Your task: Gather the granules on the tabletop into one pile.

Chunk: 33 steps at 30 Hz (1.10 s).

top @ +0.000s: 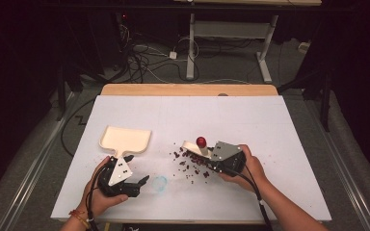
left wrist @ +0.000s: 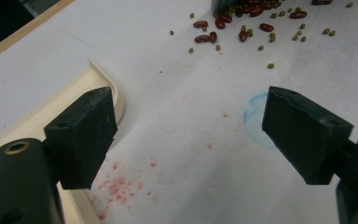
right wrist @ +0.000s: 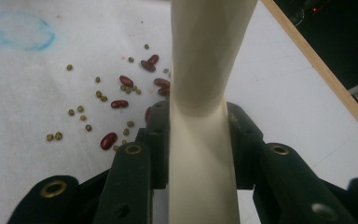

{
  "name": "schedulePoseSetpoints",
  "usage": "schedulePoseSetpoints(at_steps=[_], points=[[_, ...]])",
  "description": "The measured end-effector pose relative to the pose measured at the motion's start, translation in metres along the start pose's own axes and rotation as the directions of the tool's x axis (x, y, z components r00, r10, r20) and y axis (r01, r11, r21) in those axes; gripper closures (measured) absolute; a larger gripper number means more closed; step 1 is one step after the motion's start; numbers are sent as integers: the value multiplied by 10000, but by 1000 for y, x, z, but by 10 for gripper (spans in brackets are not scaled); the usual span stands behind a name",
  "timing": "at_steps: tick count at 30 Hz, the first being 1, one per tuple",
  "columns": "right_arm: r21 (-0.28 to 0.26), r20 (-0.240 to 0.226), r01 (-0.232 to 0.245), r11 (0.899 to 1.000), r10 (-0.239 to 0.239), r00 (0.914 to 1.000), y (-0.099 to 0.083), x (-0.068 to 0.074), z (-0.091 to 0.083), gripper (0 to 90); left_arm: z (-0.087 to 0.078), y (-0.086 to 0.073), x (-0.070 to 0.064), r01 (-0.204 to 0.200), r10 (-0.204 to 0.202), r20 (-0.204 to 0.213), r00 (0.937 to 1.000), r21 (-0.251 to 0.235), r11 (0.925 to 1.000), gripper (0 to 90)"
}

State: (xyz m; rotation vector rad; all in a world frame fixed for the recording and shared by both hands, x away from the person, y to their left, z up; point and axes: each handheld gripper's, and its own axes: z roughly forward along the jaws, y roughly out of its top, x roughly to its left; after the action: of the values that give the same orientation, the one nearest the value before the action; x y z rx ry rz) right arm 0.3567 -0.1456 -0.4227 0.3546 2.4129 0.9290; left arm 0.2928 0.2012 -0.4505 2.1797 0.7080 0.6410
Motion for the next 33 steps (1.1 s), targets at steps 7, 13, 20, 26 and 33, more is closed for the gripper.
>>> schedulePoseSetpoints(at_steps=[7, 13, 20, 26, 33], points=[[-245, 387, -376, 9990, 385, 9985, 6, -22, 6, 676, 0, 0, 1, 47, -47, 25, 10000, -44, 10000, 172], [-333, 652, 128, 9994, -106, 9978, 21, -35, 32, 676, 0, 0, 1, 95, -95, 80, 9999, -54, 9999, 172], [-593, 483, 1094, 9922, -1066, 9931, 36, -35, 71, 676, 1, -1, 2, 55, -55, 92, 9999, -42, 10000, 172], [-882, -586, 1404, 9862, -1458, 9876, 39, -31, 81, 676, 2, -2, 2, 168, -167, 164, 9997, -35, 9999, 172], [-1071, -1513, 1855, 9768, -2004, 9680, 31, -23, 72, 673, 1, 1, 1, 243, -238, 257, 9994, -192, 9995, 173]])
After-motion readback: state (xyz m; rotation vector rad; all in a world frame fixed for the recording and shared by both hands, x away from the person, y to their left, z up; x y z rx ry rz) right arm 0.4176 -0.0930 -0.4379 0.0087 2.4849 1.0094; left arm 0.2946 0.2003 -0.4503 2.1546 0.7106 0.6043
